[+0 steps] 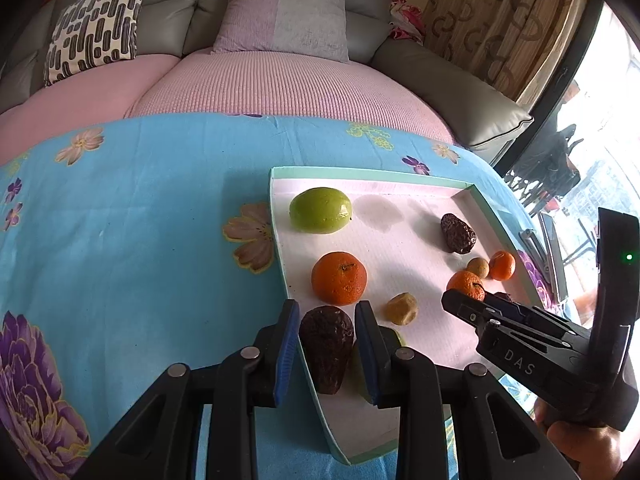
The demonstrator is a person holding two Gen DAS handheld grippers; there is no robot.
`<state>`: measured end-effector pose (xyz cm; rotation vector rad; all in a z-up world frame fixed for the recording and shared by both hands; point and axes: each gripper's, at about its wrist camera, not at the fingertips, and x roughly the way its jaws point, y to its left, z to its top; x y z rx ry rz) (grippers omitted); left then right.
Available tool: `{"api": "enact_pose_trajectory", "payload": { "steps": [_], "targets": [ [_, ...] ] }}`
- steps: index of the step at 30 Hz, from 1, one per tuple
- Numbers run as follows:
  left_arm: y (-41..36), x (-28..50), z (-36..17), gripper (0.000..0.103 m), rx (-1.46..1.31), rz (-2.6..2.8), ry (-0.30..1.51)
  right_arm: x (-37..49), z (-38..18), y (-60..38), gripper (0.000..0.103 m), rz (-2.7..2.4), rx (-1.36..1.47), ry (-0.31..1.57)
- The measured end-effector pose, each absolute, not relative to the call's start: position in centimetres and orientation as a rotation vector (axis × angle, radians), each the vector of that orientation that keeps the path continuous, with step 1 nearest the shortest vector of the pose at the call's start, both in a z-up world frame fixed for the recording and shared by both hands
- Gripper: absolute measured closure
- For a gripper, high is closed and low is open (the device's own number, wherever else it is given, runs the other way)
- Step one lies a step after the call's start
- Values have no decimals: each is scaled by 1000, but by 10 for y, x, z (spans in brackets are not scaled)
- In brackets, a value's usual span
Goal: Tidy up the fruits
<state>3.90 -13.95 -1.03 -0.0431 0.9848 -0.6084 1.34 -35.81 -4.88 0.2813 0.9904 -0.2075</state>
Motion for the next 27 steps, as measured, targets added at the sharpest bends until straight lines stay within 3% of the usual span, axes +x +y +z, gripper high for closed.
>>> {"api": "enact_pose_trajectory", "payload": {
  "steps": [7,8,11,12,14,18,20,23,27],
  "targets": [
    [-114,52,-7,71,-76,-512,976,19,-60,-355,66,-203,263,1027],
    [-110,56,-11,66,-72,-481,990,19,-60,-355,66,-204,262,1026],
    [-92,64,-21,28,-52,-357,1014,19,-60,-355,64,-204,269,1022],
    [-87,67,-23,26,-45,-323,1017,19,-60,-356,63,-202,271,1021],
    [-77,71,-27,25,-30,-273,1025,19,-60,-355,44,-204,269,1024],
    [-58,70,-26,0,-6,-176,993,14,-52,-350,41,-203,254,1004],
    [-53,65,-20,0,8,-156,960,10,-46,-343,29,-202,239,991],
    [-46,53,-12,0,10,-149,922,3,-35,-328,22,-181,204,972],
    [-40,32,-17,0,35,-154,937,-16,-25,-307,19,-158,162,937]
  ]
}}
